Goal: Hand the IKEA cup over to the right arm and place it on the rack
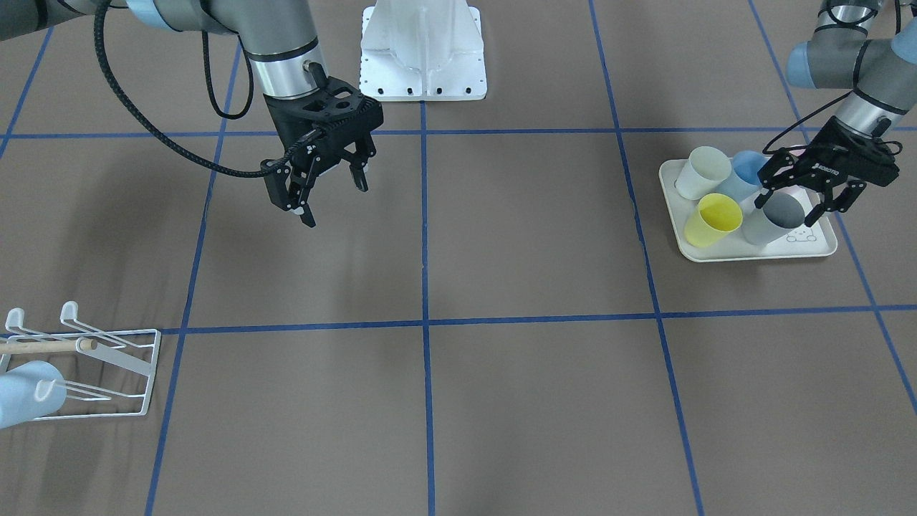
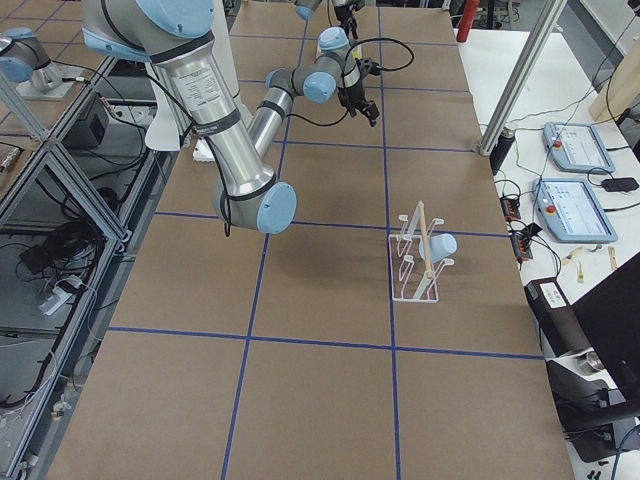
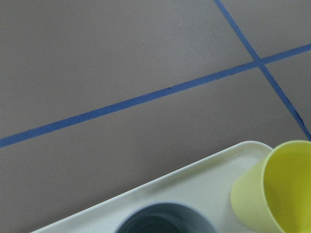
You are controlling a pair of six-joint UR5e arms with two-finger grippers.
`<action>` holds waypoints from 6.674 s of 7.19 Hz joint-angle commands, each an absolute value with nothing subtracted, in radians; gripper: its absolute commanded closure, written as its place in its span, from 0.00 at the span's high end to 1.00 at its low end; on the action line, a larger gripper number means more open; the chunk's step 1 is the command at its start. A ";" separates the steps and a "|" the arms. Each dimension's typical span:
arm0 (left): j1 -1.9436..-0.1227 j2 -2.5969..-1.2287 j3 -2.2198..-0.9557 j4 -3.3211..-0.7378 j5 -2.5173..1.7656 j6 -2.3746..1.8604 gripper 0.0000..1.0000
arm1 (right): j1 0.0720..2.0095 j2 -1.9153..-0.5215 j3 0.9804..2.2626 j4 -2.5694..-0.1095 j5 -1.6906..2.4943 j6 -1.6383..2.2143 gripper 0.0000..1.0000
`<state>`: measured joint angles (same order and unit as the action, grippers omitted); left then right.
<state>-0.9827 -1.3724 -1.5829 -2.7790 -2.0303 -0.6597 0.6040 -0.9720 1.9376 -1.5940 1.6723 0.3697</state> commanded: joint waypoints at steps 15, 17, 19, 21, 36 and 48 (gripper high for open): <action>-1.015 -1.378 -1.566 -2.760 -2.040 -0.575 0.51 | 0.588 -0.971 1.907 -1.588 1.623 0.370 1.00; -1.015 -1.376 -1.566 -2.760 -2.043 -0.574 0.15 | 0.589 -0.969 1.907 -1.586 1.623 0.370 1.00; -1.015 -1.371 -1.565 -2.761 -2.045 -0.574 0.00 | 0.589 -0.968 1.907 -1.588 1.623 0.370 1.00; -1.017 -1.382 -1.565 -2.757 -2.049 -0.574 0.00 | 0.588 -0.968 1.907 -1.586 1.623 0.370 1.00; -0.809 -1.859 -1.948 -2.560 -2.062 -2.183 0.00 | 0.425 -0.983 1.789 -0.881 1.390 0.293 0.99; -0.703 -1.861 -1.933 -2.556 -2.016 -2.088 0.00 | 0.413 -1.003 1.718 -0.609 1.491 0.230 0.98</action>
